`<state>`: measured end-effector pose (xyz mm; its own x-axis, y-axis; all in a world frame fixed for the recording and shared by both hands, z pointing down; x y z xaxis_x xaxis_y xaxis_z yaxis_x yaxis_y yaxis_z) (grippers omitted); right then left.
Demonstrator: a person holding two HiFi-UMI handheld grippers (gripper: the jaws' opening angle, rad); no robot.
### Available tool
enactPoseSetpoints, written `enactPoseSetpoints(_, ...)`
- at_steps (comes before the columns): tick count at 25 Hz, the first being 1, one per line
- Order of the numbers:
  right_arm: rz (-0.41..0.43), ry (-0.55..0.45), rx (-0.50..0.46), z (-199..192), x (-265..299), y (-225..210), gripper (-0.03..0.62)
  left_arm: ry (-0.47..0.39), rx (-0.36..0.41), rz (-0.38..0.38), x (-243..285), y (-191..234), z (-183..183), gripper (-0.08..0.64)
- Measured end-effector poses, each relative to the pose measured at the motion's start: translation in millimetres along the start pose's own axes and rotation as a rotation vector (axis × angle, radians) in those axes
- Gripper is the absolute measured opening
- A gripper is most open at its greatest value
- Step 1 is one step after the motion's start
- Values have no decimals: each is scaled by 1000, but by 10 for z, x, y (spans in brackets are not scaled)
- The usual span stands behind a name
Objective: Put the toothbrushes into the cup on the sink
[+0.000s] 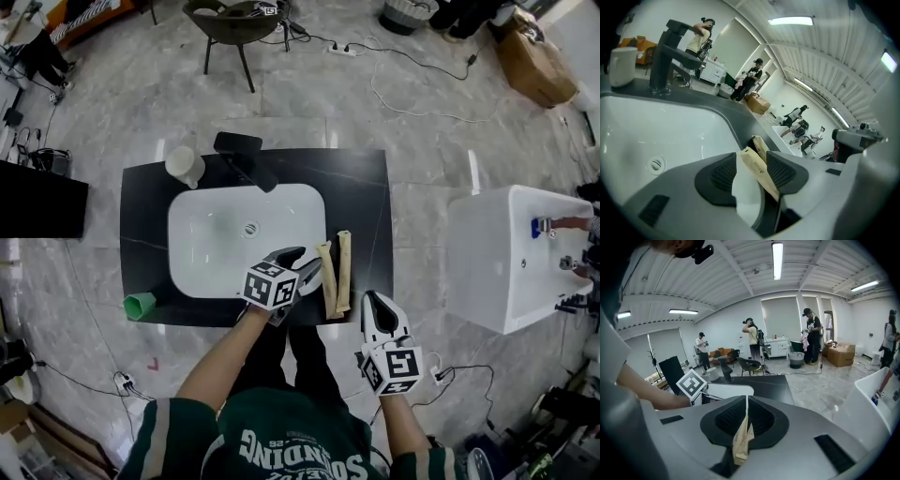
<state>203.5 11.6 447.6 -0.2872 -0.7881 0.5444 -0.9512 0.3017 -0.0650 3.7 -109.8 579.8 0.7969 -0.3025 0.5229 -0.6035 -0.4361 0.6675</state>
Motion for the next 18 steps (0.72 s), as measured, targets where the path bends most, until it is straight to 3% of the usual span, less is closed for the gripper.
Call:
enactPoseSetpoints(5, -12, 28, 81, -151, 35, 12, 43, 51, -243, -96, 286, 266, -11, 204)
enactPoseSetpoints(9, -21, 49, 103, -221, 9, 20, 43, 106, -443, -217, 445, 366, -62, 204)
enactPoseSetpoints(15, -23, 72, 109, -284, -15, -31, 43, 141, -478, -276, 512, 368, -101, 139)
enactPoseSetpoints(18, -21, 75, 111, -295, 3, -24, 43, 133, -450, -290, 475, 360, -91, 97)
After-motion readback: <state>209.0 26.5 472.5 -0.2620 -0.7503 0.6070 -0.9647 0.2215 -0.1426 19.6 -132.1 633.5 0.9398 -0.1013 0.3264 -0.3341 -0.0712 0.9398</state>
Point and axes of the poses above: the fingertips, and each gripper's own axes: x forward along the fingers, y to its left, z out of its top, the point moved 10 cm from there along -x, backward along the fingers, and after that the axes turned 6 degrees about -x, right-handed, at the moved point
